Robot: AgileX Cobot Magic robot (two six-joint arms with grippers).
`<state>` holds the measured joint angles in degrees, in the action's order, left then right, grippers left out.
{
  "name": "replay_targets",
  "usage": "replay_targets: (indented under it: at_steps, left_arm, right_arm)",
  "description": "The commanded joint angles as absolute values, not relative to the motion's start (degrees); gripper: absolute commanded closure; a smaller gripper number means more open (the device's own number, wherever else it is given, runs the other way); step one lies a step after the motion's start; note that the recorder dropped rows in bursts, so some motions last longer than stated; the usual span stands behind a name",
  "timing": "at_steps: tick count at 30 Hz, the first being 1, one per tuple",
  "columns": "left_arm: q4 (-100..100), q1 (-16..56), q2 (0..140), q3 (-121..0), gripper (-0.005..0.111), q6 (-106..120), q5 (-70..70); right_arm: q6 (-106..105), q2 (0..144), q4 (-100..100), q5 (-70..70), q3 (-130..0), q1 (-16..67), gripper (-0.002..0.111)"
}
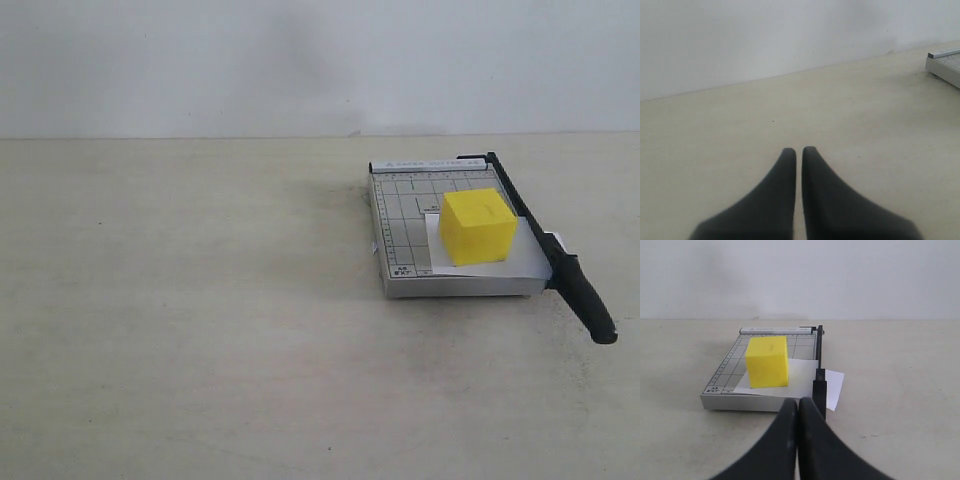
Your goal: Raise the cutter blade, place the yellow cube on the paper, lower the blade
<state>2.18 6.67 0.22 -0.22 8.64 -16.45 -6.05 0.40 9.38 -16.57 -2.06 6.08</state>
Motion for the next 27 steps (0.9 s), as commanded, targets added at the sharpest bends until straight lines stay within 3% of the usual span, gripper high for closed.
replay_targets:
  at_steps: [1, 27]
  left_arm:
    - [2.2, 6.5, 0.0, 0.0, 0.102, 8.2, -16.0]
    - [2.2, 6.5, 0.0, 0.0, 0.102, 8.2, -15.9]
  right_arm:
    - [-3.4, 0.0, 7.6, -12.5, 0.0, 5.8, 0.108]
    - [-3.4, 0.0, 7.2, -13.0, 0.0, 5.8, 0.108]
